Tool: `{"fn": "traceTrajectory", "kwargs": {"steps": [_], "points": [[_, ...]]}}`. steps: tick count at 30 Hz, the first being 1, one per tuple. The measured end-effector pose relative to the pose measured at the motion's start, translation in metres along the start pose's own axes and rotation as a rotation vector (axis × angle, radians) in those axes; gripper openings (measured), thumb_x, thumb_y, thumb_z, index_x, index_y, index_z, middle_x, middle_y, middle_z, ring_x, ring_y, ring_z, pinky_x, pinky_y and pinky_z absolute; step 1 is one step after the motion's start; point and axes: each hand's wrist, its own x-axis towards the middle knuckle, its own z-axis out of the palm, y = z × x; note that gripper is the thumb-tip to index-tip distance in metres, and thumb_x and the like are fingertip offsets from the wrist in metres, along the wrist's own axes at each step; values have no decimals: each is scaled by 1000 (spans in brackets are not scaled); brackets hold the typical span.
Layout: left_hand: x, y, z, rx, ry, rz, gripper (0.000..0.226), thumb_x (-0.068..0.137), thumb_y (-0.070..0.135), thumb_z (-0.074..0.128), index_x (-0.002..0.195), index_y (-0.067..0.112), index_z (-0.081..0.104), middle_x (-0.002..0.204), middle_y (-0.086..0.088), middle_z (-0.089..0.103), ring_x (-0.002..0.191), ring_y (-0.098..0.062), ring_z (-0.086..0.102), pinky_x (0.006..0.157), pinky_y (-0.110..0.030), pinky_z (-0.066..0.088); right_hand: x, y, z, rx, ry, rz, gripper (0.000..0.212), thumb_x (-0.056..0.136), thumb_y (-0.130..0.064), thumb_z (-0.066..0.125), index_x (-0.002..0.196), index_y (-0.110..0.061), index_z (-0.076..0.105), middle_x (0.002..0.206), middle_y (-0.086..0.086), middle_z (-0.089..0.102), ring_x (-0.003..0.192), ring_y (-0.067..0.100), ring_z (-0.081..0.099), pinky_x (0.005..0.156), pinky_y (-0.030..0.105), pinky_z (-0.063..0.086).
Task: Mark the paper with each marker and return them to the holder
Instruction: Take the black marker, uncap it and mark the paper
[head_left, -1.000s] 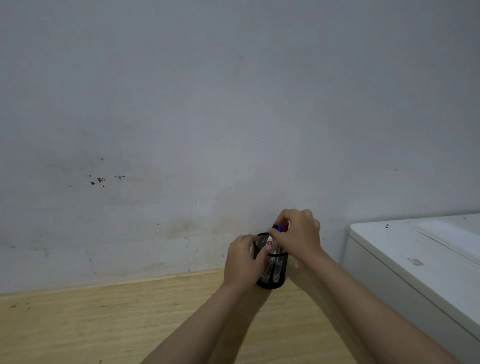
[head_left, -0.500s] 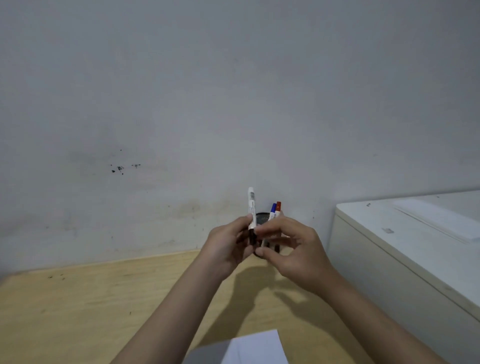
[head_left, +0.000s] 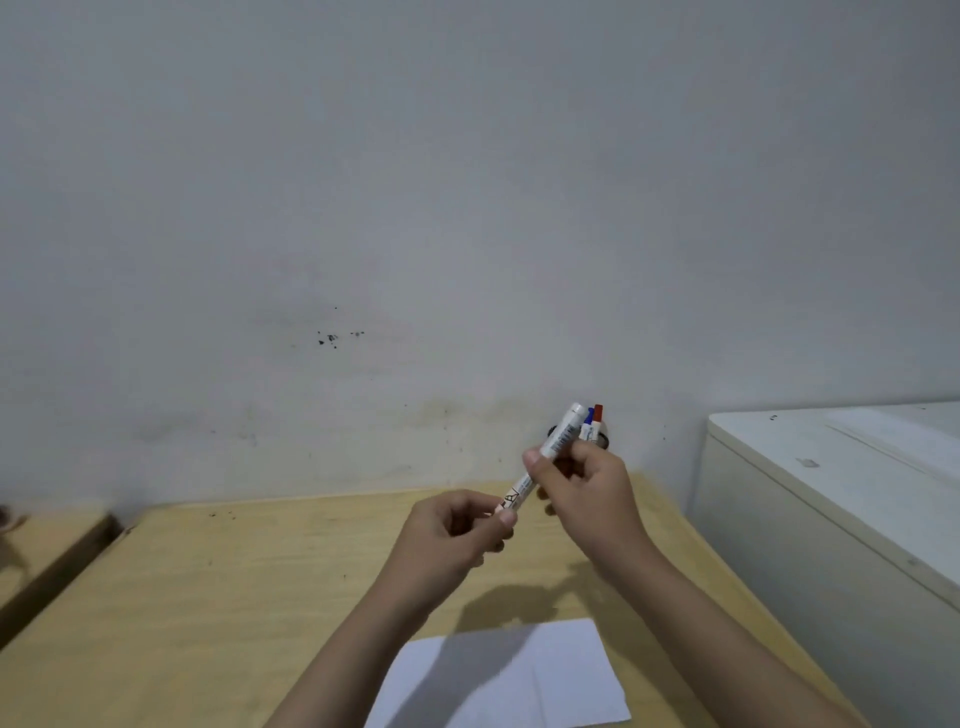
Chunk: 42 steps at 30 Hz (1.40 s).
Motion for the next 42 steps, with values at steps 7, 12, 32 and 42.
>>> {"fn": "traceTrajectory", "kwargs": {"steps": [7, 12, 32, 42], "points": [[-15, -10, -24, 89, 5, 41, 7, 79, 11, 69, 74, 11, 74, 64, -3, 70, 61, -12, 59, 58, -17, 45, -16, -1, 14, 29, -197, 59, 20, 85, -23, 66, 69, -10, 64, 54, 3, 55, 47, 13, 49, 49, 30, 43], [-18, -11, -30, 68, -145, -13, 14, 88, 8, 59, 84, 1, 71, 59, 1, 67, 59, -12, 58, 63, -22, 50, -20, 7, 16, 37, -266, -10, 25, 87, -22, 62, 79, 1, 64, 44, -7, 54, 42, 8, 47, 48, 23, 43], [13, -58, -75, 744, -46, -205, 23, 88, 9, 53, 101, 17, 70, 96, -7, 70, 84, -15, 61, 68, -21, 44, -30, 32, -5, 217, -206, -42, 16, 88, -11, 57, 77, -9, 68, 51, -5, 60, 49, 10, 53, 55, 21, 48], [25, -94, -74, 957, -52, -283, 16, 77, 13, 57, 92, 10, 61, 96, -4, 65, 88, -21, 61, 77, -37, 54, -44, 49, -6, 243, -199, 23, 14, 85, -9, 62, 82, 5, 64, 58, -2, 63, 52, 11, 51, 54, 23, 48]]}}
